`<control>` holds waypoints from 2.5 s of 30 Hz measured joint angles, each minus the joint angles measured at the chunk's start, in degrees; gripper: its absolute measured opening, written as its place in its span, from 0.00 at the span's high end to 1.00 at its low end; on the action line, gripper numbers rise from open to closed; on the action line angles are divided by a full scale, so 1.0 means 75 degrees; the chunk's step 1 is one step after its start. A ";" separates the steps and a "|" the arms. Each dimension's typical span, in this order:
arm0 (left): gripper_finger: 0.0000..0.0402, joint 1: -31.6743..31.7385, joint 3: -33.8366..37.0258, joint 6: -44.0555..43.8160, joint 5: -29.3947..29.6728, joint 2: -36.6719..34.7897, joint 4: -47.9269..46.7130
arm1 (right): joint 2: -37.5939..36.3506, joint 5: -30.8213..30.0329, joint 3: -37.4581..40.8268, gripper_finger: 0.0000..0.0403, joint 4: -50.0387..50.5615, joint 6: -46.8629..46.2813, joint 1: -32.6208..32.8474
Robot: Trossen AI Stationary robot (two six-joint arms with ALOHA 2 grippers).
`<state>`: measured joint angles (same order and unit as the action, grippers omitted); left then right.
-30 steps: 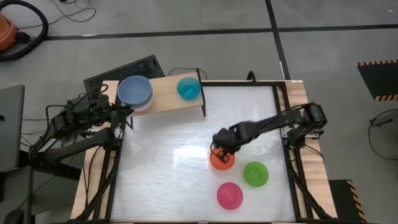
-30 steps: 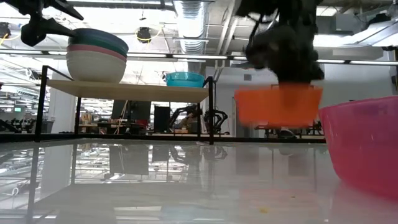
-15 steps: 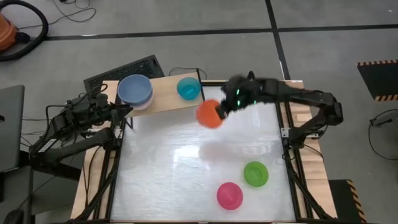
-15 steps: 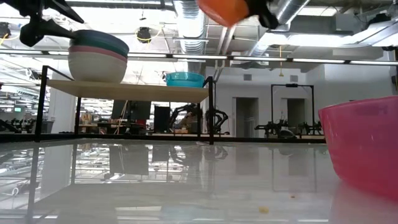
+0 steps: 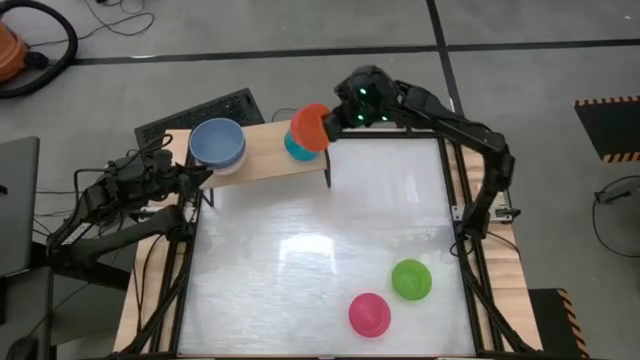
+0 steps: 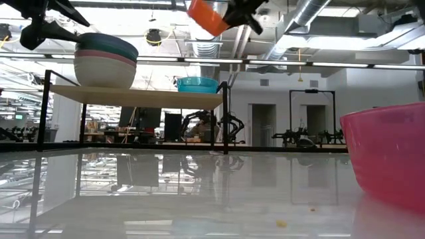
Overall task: Place and stack bowls onto a shelf
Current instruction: Stack the small orange bowl on top of the small light blue bowl on the shelf, then stack the small green bowl on top of the small orange bowl on the shelf
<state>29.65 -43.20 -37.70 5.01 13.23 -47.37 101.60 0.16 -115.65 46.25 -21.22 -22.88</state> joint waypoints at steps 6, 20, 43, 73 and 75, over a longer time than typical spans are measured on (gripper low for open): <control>0.49 0.0000 0.0000 -0.0042 0.0018 0.0000 0.0002 | 0.0889 0.0080 -0.1025 0.95 -0.0035 0.0324 -0.0020; 0.49 0.0000 0.0000 -0.0075 0.0251 0.0000 0.0003 | 0.1878 -0.0723 -0.1274 0.95 0.0259 0.0427 -0.0095; 0.49 0.0000 0.0000 -0.0122 0.0251 0.0000 -0.0015 | 0.2082 -0.1389 -0.1272 0.95 0.0692 0.0551 -0.0361; 0.49 0.0002 0.0000 -0.0070 0.0194 -0.0002 -0.0169 | 0.2474 -0.1172 -0.1524 0.68 0.0965 0.0799 -0.0446; 0.49 0.0001 0.0000 -0.0074 0.0195 -0.0003 -0.0166 | 0.2447 -0.0945 -0.1928 0.67 0.1110 0.1029 -0.0495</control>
<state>29.66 -43.20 -38.25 6.47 13.21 -48.62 119.95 -6.93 -130.11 54.58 -13.50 -26.59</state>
